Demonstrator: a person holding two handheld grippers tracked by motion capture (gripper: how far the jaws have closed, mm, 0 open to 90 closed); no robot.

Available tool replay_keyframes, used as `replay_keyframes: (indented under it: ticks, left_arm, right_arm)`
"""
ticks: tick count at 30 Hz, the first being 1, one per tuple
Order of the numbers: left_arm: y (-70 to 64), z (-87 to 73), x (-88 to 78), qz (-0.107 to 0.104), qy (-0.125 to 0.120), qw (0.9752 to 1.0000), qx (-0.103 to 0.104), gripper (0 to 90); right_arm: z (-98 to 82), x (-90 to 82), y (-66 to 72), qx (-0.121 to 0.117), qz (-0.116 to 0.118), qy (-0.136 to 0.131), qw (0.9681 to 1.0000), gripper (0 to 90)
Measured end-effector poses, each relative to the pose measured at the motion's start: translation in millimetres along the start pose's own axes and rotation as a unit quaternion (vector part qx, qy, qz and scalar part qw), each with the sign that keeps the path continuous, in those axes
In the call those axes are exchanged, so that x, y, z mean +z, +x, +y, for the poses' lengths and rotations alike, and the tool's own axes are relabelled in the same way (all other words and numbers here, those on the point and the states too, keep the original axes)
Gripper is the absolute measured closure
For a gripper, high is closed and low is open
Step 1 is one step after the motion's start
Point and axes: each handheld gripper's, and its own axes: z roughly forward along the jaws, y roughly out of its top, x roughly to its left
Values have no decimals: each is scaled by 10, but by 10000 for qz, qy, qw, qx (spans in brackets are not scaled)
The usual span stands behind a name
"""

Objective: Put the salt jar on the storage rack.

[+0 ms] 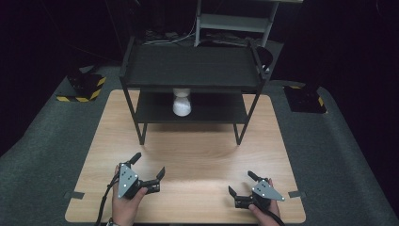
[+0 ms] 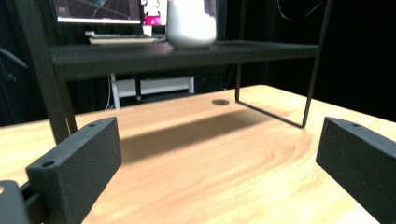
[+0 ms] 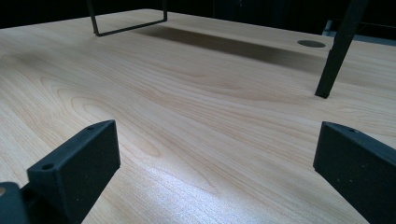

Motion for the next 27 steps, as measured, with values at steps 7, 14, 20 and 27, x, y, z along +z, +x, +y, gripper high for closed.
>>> replay_keyframes:
  ticks: [7, 14, 20, 27]
  left_arm:
    - [12, -220, -65, 14, 231, 9997, 44, 5]
    - [40, -403, -101, 153, 597, 9981, -49, 5]
    - [49, -363, -104, 84, 845, 9964, -31, 5]
    - [45, -311, -75, -83, 1069, 9941, 187, 5]
  right_arm:
    - [-2, 0, 2, -10, -6, -6, 10000, 5]
    - [-6, -3, 4, 1, -14, -18, 10000, 5]
    - [-16, -6, 3, 20, -28, -50, 10000, 5]
    - [-19, -9, -9, 29, 4, -63, 10000, 5]
